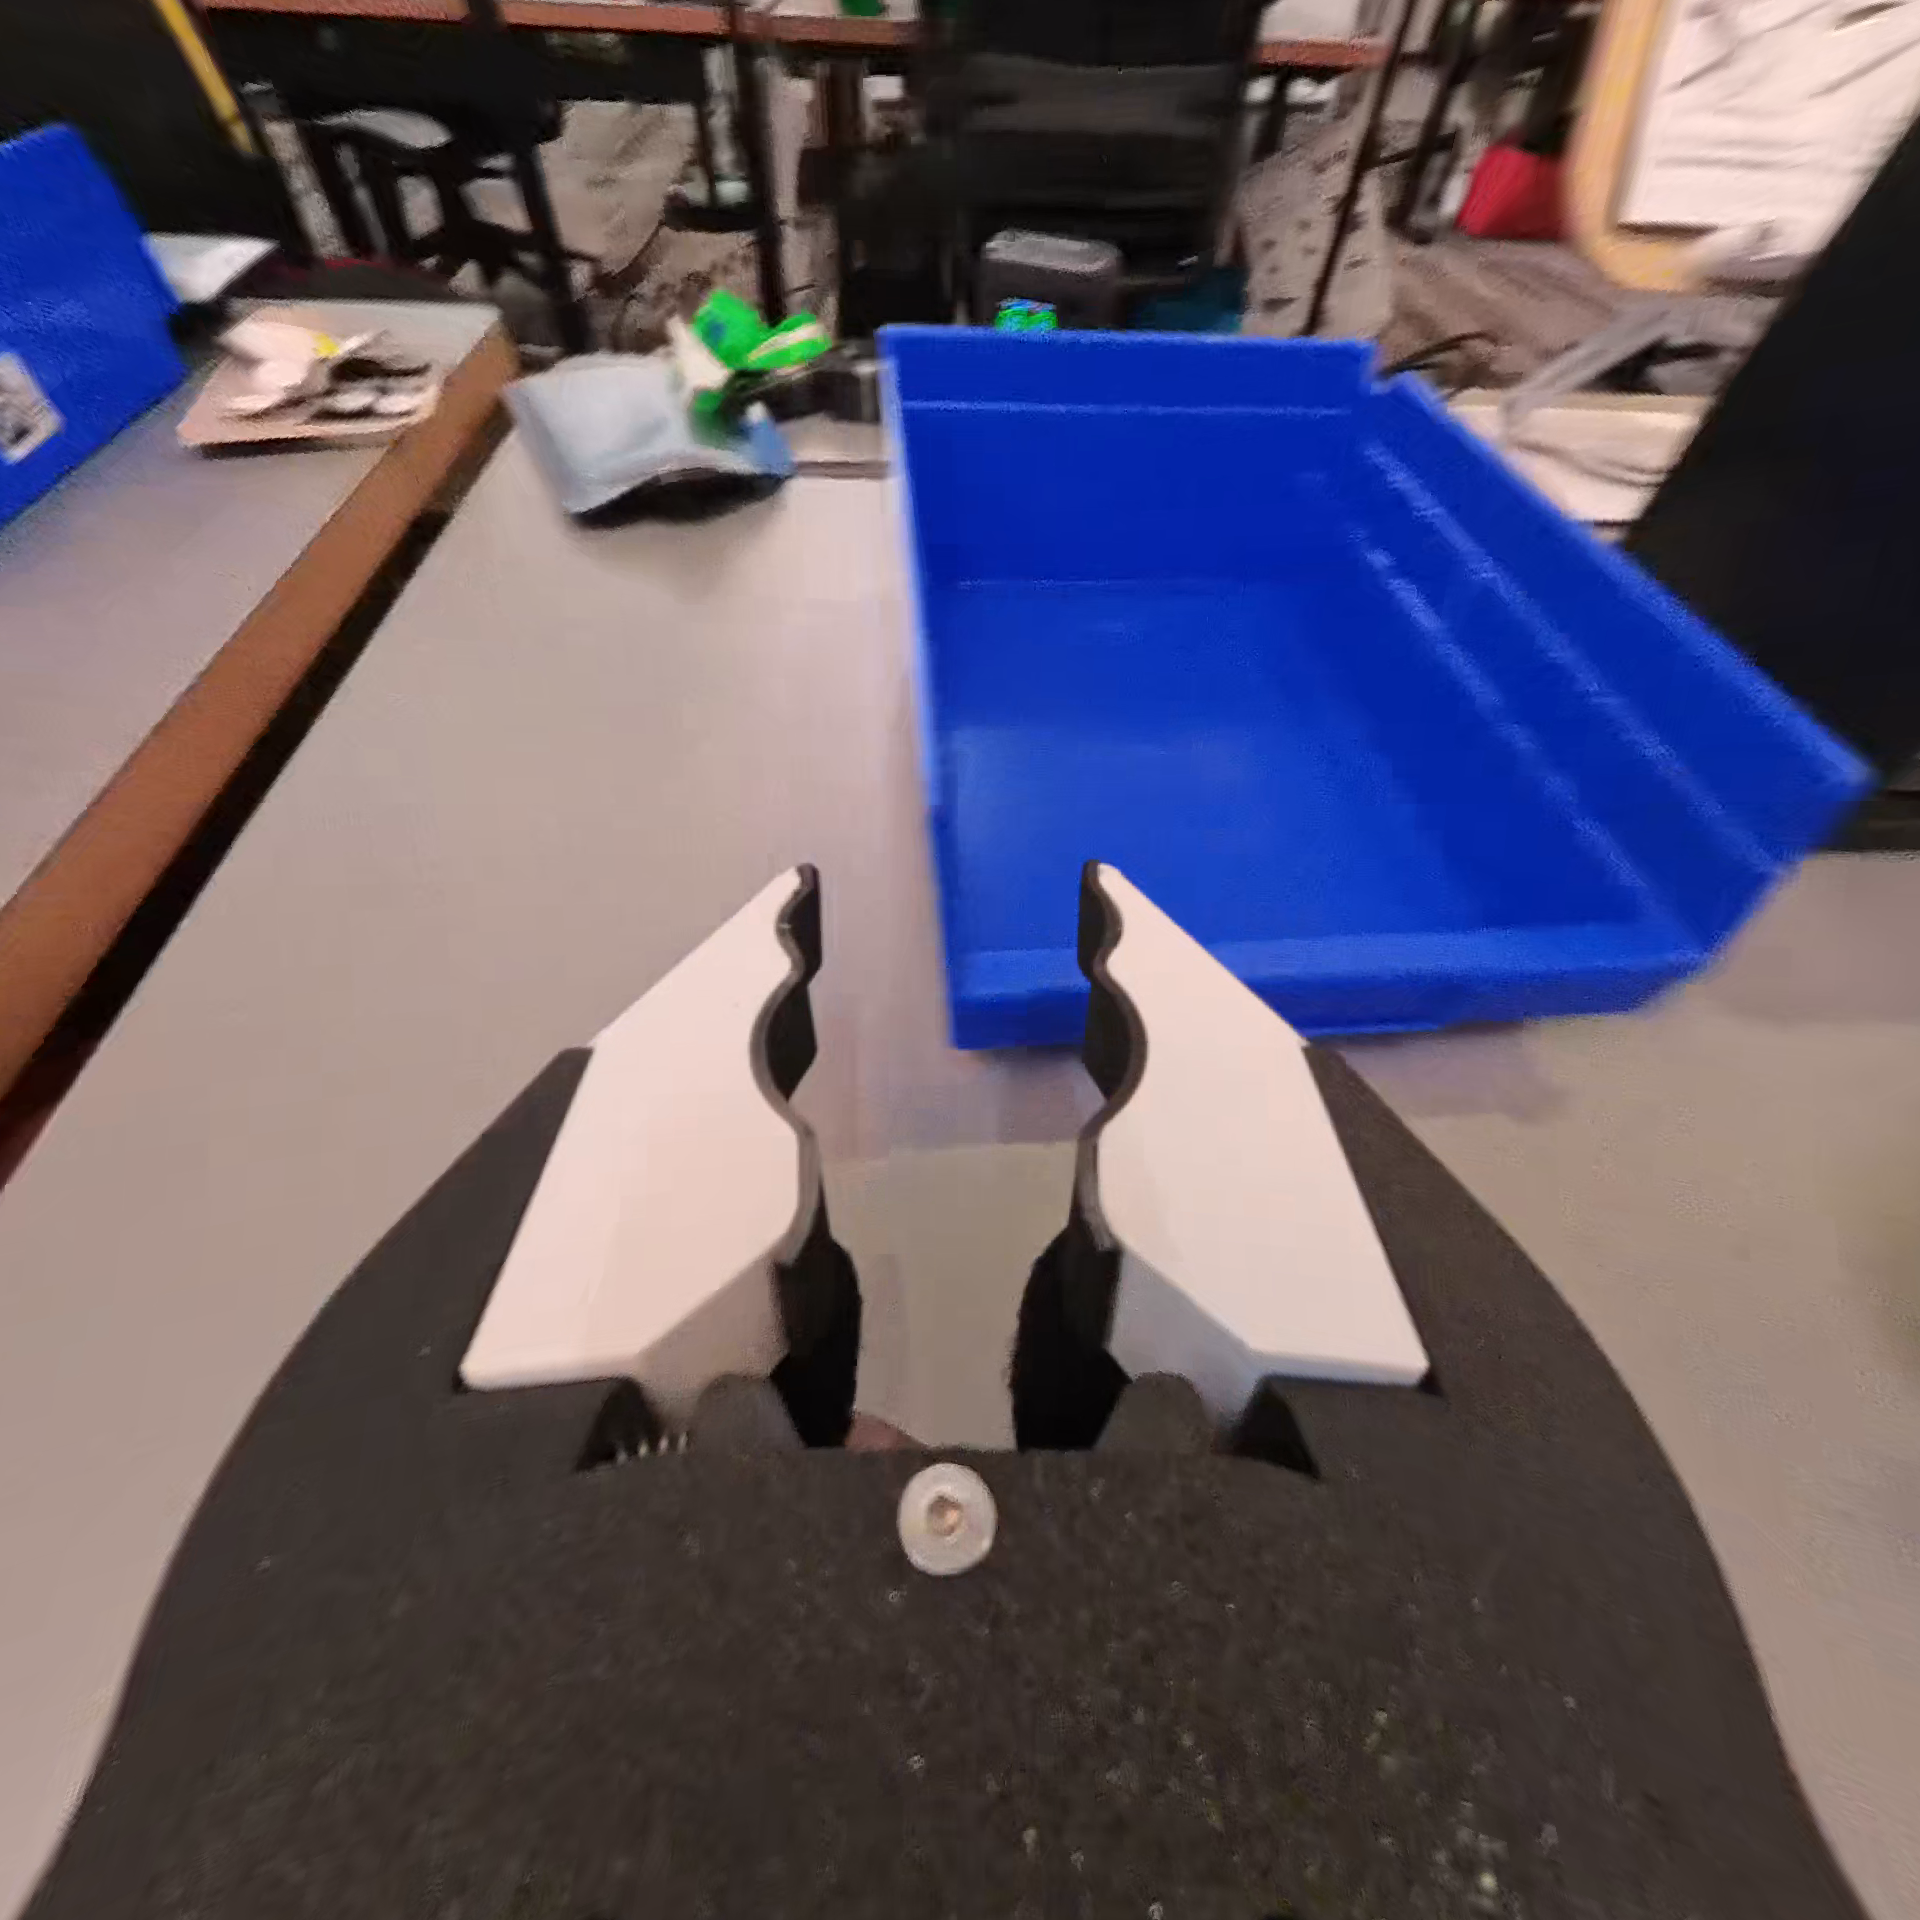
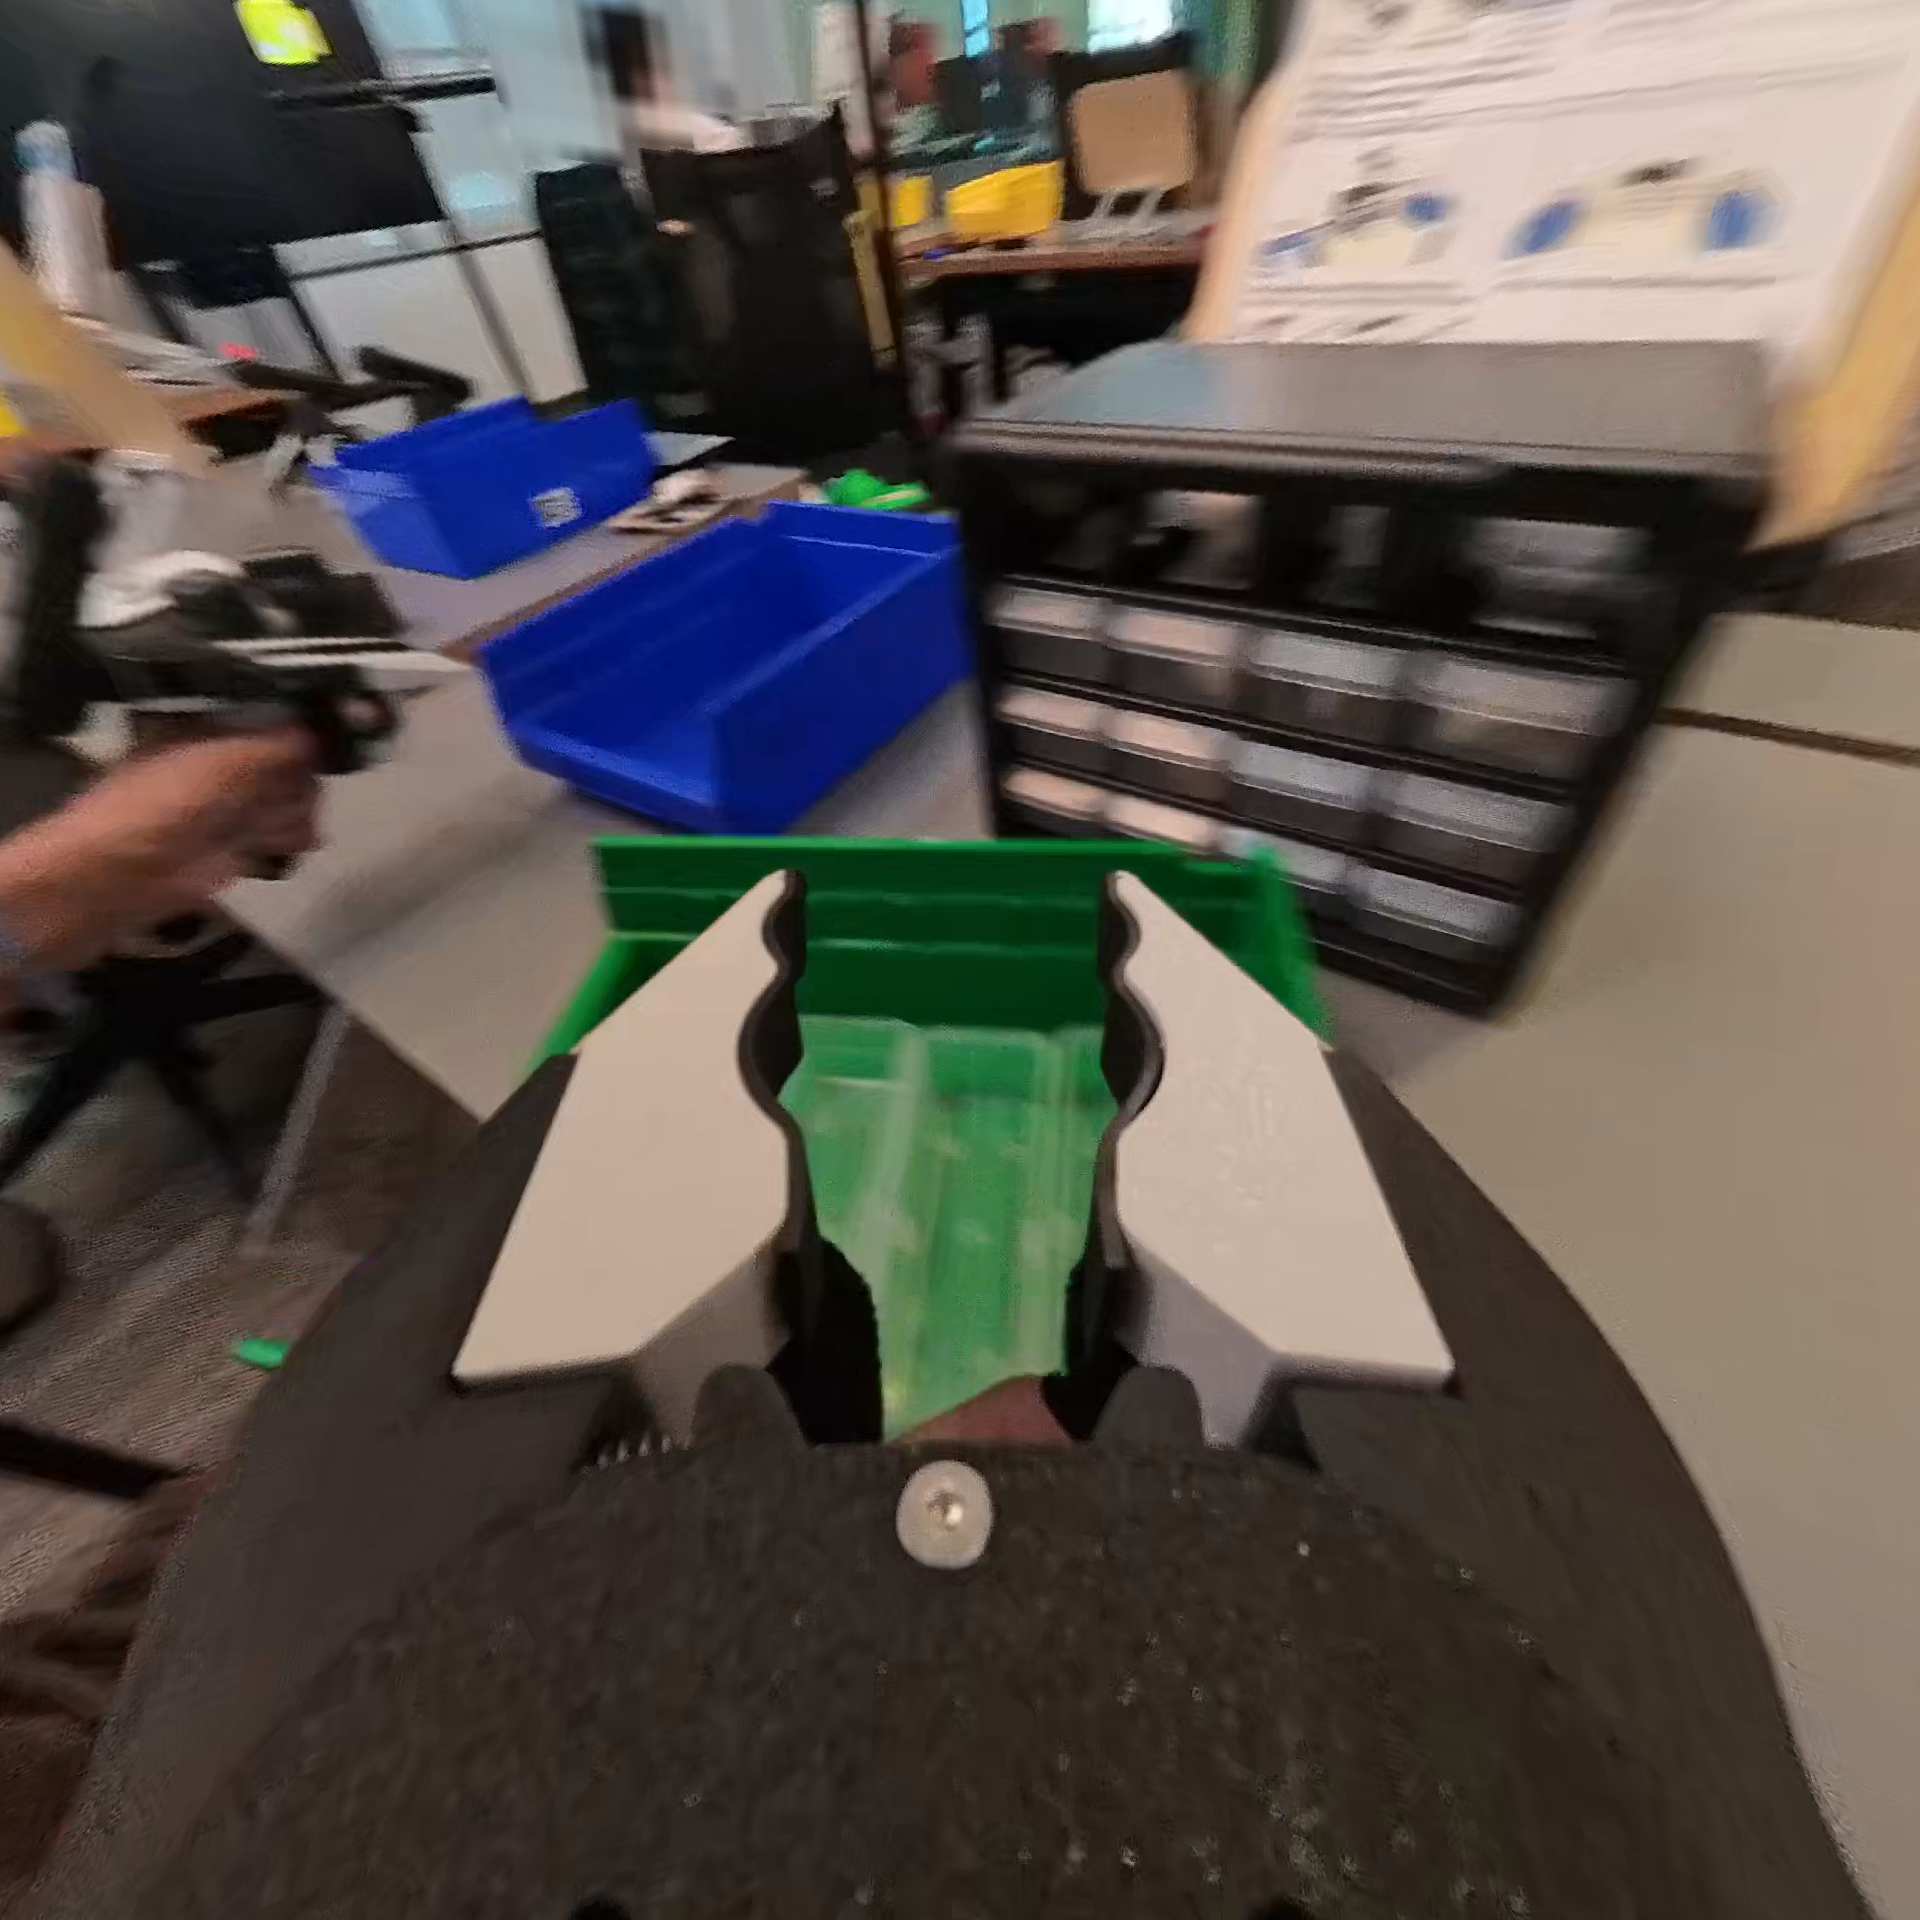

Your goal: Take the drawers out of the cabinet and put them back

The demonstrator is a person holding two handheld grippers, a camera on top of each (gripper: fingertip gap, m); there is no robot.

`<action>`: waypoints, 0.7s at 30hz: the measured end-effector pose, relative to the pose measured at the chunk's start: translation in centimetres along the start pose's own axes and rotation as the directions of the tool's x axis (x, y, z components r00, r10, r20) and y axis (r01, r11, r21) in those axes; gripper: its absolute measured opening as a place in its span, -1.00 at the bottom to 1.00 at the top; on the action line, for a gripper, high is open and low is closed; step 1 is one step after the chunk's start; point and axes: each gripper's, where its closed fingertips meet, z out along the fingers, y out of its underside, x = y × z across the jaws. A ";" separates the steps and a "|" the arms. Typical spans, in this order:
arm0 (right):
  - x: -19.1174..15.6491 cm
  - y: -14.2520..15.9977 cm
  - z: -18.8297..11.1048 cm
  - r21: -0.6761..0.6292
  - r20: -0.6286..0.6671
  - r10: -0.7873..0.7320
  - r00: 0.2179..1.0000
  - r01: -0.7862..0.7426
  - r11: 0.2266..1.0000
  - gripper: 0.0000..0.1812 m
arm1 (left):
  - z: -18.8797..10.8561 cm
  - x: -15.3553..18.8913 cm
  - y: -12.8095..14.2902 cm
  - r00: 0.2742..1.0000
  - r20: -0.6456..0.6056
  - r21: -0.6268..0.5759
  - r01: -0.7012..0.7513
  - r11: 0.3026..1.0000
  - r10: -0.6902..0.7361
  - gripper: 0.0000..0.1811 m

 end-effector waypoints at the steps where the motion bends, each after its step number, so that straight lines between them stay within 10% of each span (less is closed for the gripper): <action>1: -2.5 -0.3 2.3 -0.031 0.070 0.022 0.997 -0.020 0.999 -0.39 | 0.9 -0.9 0.4 1.000 0.009 -0.017 0.014 1.000 -0.014 -0.41; 6: -12.4 1.5 13.3 -0.222 0.282 0.000 0.959 0.066 0.973 -0.40 | 6.8 -0.8 3.0 0.999 -0.026 -0.134 -0.032 0.991 0.029 -0.53; 8: -13.7 2.4 16.7 -0.279 0.279 -0.036 0.960 0.116 0.953 -0.41 | 7.6 0.1 2.7 0.998 -0.053 -0.106 -0.023 0.994 0.017 -0.89; 18: -10.8 6.1 25.6 -0.490 0.015 0.029 0.999 -0.018 0.871 -0.51 | 2.6 3.5 1.7 0.970 0.061 -0.067 0.241 0.968 -0.237 -0.98; 21: -9.7 7.0 26.4 -0.526 -0.064 0.011 0.998 -0.044 0.849 -0.82 | 1.4 4.3 2.0 0.951 0.075 -0.007 0.300 0.954 -0.299 -0.96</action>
